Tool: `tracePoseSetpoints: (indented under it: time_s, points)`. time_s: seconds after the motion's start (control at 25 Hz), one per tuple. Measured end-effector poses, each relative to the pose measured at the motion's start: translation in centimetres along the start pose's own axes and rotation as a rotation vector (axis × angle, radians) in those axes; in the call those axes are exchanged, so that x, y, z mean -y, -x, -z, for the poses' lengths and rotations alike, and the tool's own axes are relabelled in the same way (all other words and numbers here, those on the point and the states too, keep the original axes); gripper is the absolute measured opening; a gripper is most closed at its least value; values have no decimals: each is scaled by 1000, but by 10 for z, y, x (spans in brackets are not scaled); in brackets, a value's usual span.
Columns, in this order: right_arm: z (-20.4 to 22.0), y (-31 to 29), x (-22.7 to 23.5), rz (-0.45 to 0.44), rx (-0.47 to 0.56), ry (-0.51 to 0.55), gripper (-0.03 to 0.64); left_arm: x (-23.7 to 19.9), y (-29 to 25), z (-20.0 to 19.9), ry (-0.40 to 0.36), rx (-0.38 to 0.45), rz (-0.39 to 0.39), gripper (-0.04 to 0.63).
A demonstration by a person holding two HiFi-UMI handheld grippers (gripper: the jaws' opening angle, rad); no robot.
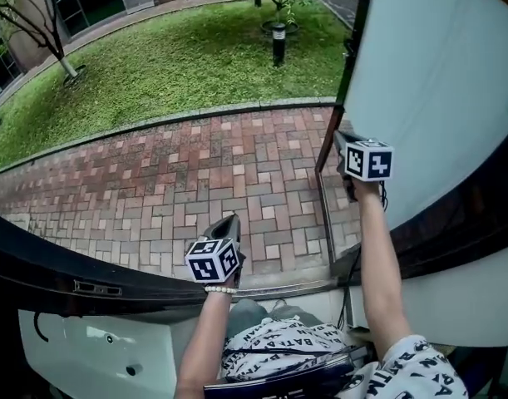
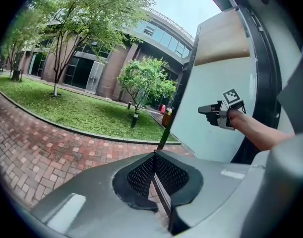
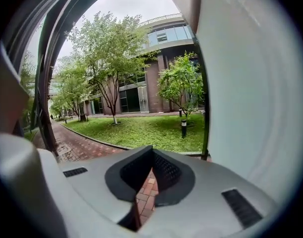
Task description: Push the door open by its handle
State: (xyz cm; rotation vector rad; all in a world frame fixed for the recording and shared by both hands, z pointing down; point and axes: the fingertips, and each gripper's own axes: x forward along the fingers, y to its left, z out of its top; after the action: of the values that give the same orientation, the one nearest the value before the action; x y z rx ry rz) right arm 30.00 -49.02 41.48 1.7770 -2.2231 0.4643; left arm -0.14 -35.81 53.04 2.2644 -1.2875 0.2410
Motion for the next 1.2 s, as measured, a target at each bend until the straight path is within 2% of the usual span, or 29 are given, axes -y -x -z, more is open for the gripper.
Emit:
tracePoseSetpoints:
  time_s: [0.28,0.52,0.8,1.0,1.2]
  points:
    - [56,81,-86,-60,-9,81,12,10,57,27,-7,24,35,-17]
    - [109,153,-156,-91,-13,74,12,19,128,61,-39,37,87,-17]
    - [178,237,-235,-104,-54,66,12,31,210,118,-39,2,131,-15]
    - [210,296,-271,-94,-77,66,12,48,259,142,-35,-13,178,-15]
    - [220,338,-297,-116,-69,77,12,54,293,152,-28,6,176,-16]
